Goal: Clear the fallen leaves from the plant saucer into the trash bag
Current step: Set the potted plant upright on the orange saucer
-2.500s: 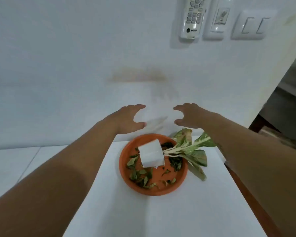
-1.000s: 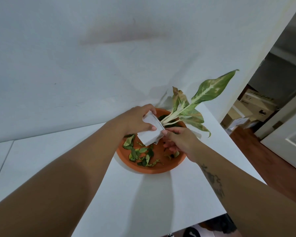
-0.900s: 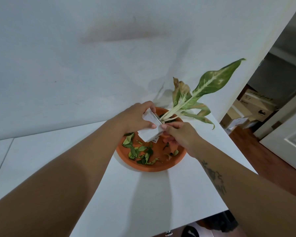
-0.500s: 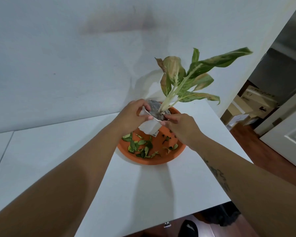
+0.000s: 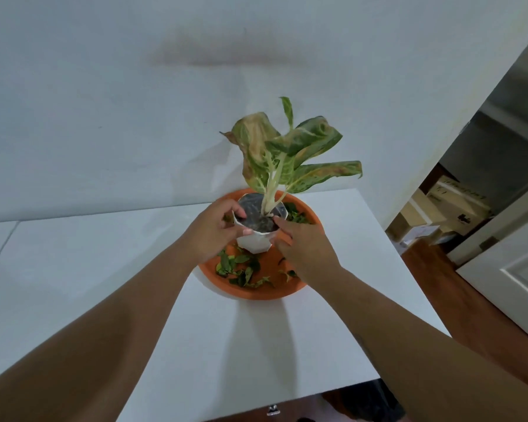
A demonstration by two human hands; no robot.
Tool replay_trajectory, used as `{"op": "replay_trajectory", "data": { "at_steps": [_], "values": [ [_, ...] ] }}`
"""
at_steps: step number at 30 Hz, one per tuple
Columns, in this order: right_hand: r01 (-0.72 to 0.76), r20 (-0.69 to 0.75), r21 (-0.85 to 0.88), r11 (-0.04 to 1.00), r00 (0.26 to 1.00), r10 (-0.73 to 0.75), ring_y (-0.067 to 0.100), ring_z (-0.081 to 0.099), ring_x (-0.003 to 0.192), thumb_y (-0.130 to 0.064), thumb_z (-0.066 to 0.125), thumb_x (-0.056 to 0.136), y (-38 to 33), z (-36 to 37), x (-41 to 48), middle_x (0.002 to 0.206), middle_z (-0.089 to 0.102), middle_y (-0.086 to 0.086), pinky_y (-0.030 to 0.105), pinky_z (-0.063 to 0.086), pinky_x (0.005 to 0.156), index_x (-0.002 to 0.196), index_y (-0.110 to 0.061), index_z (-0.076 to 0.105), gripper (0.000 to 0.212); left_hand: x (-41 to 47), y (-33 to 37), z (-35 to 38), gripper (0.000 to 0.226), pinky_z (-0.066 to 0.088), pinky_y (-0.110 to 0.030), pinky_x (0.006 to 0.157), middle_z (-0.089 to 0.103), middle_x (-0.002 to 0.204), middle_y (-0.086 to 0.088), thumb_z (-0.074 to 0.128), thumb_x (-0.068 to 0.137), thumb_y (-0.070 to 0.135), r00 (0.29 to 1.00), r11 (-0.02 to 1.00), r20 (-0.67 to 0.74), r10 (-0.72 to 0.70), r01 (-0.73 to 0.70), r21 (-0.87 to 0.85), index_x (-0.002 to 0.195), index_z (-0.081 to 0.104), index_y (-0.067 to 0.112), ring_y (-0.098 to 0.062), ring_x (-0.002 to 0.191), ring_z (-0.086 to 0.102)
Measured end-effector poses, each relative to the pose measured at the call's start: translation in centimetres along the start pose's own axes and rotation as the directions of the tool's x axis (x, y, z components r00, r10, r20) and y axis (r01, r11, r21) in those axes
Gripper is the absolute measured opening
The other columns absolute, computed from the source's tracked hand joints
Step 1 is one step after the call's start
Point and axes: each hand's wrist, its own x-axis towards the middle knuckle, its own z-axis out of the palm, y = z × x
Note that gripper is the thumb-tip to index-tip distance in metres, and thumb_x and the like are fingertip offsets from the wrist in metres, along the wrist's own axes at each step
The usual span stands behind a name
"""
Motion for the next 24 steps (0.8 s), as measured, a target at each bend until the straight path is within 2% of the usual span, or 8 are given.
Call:
{"op": "replay_trajectory", "data": {
  "at_steps": [2, 5, 8, 10, 13, 17, 21, 24],
  "values": [
    [0.056, 0.0, -0.063, 0.996, 0.998, -0.057, 0.024, 0.058, 0.111, -0.035, 0.05, 0.094, 0.3, 0.5, -0.2, 0.123, 0.061, 0.009, 0.039, 0.052, 0.09, 0.143, -0.033, 0.039, 0.049, -0.6, -0.3, 0.0, 0.025, 0.047, -0.02, 0.064, 0.064, 0.082, -0.002, 0.077, 0.081, 0.016, 1.0, 1.0, -0.002, -0.02, 0.02, 0.02, 0.099, 0.061, 0.019, -0.018, 0.066, 0.064],
    [0.082, -0.009, -0.042, 0.996, 0.997, -0.083, 0.021, 0.055, 0.115, -0.035, 0.051, 0.093, 0.8, 1.2, -0.6, 0.124, 0.06, 0.006, 0.035, 0.051, 0.087, 0.143, -0.038, 0.035, 0.053, -1.0, -0.6, -0.2, 0.024, 0.051, -0.034, 0.071, 0.066, 0.084, -0.016, 0.079, 0.078, 0.025, 0.999, 0.998, -0.012, -0.039, 0.04, 0.043, 0.094, 0.062, 0.03, -0.034, 0.075, 0.069],
    [0.135, -0.006, -0.022, 0.991, 0.991, -0.135, 0.021, 0.049, 0.12, -0.029, 0.052, 0.093, 1.2, 1.3, -0.8, 0.126, 0.06, 0.004, 0.035, 0.047, 0.086, 0.145, -0.032, 0.034, 0.056, -1.2, -0.2, 0.0, 0.023, 0.049, -0.033, 0.071, 0.068, 0.089, -0.019, 0.078, 0.079, 0.028, 0.997, 0.994, -0.044, -0.059, 0.063, 0.085, 0.095, 0.062, 0.033, -0.033, 0.08, 0.068],
    [0.19, -0.001, -0.026, 0.981, 0.982, -0.19, 0.022, 0.047, 0.124, -0.028, 0.052, 0.094, 1.5, 1.2, -0.9, 0.131, 0.058, 0.002, 0.035, 0.047, 0.09, 0.147, -0.028, 0.033, 0.056, -1.5, -0.1, 0.4, 0.023, 0.047, -0.023, 0.066, 0.068, 0.087, -0.014, 0.077, 0.081, 0.026, 0.995, 0.994, -0.076, -0.062, 0.068, 0.081, 0.098, 0.062, 0.03, -0.028, 0.076, 0.066],
    [0.24, 0.049, 0.002, 0.971, 0.97, -0.24, 0.021, 0.042, 0.13, -0.029, 0.054, 0.092, 2.4, 0.9, -0.8, 0.139, 0.052, -0.002, 0.034, 0.043, 0.097, 0.147, -0.03, 0.03, 0.06, -2.4, 0.2, 1.5, 0.032, 0.043, -0.01, 0.068, 0.062, 0.094, 0.009, 0.075, 0.083, 0.023, 0.986, 0.995, -0.149, -0.07, 0.079, 0.058, 0.111, 0.061, 0.026, -0.013, 0.083, 0.061],
    [0.149, 0.041, 0.146, 0.978, 0.987, -0.156, 0.023, 0.046, 0.122, -0.029, 0.062, 0.084, 4.0, 0.5, -0.1, 0.132, 0.052, 0.0, 0.039, 0.046, 0.092, 0.14, -0.026, 0.031, 0.065, -3.8, -0.5, 2.7, 0.068, 0.045, -0.019, 0.089, 0.055, 0.123, 0.018, 0.079, 0.078, 0.034, 0.969, 0.993, -0.226, -0.101, 0.113, 0.043, 0.135, 0.041, 0.032, -0.004, 0.112, 0.056],
    [0.22, 0.119, -0.108, 0.969, 0.971, -0.207, 0.026, 0.042, 0.129, -0.043, 0.06, 0.08, 5.6, 0.3, 1.4, 0.138, 0.047, 0.004, 0.039, 0.045, 0.098, 0.138, -0.018, 0.035, 0.067, -4.5, -1.8, 3.6, 0.098, 0.05, -0.042, 0.096, 0.053, 0.136, 0.013, 0.071, 0.059, 0.072, 0.97, 0.894, -0.187, -0.156, 0.219, 0.392, 0.14, 0.031, 0.036, -0.014, 0.123, 0.053],
    [0.287, 0.227, -0.237, 0.928, 0.945, -0.234, 0.03, 0.021, 0.144, -0.055, 0.059, 0.077, 6.3, 0.0, 3.2, 0.154, 0.028, 0.007, 0.044, 0.022, 0.117, 0.148, -0.02, 0.022, 0.087, -4.0, -1.4, 4.9, 0.126, 0.044, -0.044, 0.105, 0.036, 0.153, 0.003, 0.057, 0.046, 0.093, 0.957, 0.748, -0.169, -0.237, 0.291, 0.597, 0.148, 0.024, 0.026, -0.024, 0.137, 0.04]
  ]
}}
